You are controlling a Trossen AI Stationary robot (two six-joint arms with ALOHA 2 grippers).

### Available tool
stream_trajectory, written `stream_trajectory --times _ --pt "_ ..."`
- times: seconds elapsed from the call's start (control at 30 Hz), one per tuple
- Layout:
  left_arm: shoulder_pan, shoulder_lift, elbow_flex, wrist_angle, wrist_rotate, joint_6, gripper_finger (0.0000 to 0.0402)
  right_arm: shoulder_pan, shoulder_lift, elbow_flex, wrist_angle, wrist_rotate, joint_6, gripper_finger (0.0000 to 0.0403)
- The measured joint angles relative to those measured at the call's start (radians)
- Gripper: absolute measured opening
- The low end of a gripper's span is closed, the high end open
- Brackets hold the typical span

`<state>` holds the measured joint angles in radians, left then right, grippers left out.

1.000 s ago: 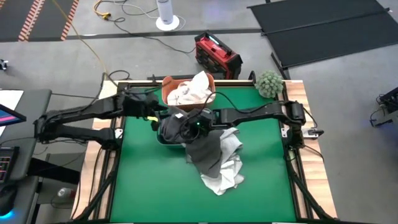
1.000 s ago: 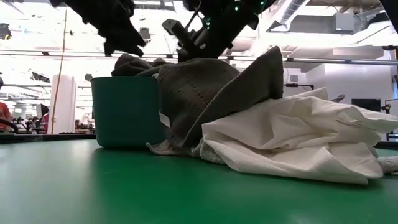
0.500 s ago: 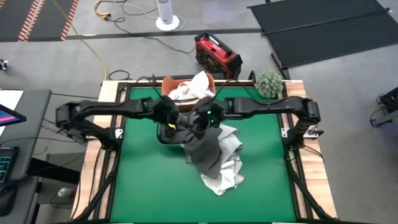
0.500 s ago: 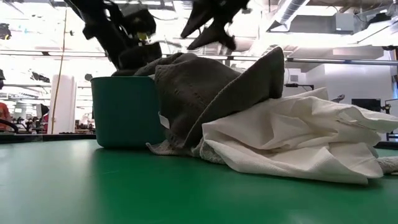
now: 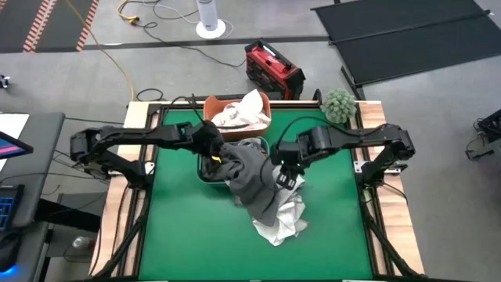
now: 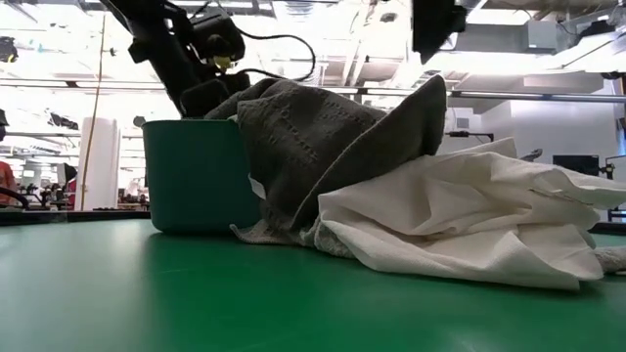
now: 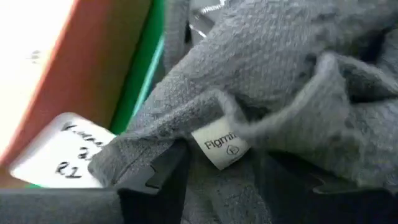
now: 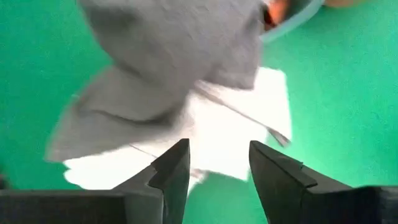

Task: Sort towels by color in basket
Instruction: Put the gray towel into the green bin

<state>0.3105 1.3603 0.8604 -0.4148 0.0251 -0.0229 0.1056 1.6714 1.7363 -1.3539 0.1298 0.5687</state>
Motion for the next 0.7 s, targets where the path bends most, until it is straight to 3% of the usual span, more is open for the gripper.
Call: stream_trajectory --times 0.43,0.7 --pt "-0.003 -0.335 0.0 -0.016 0.001 0.03 0.0167 0.172 -0.002 -0.201 0.129 0.026 0.37 0.0192" --pt "-0.004 -0.532 0.001 -0.02 0.001 -0.014 0.0167 0.224 0.017 -0.387 0.52 0.04 0.523 0.0197"
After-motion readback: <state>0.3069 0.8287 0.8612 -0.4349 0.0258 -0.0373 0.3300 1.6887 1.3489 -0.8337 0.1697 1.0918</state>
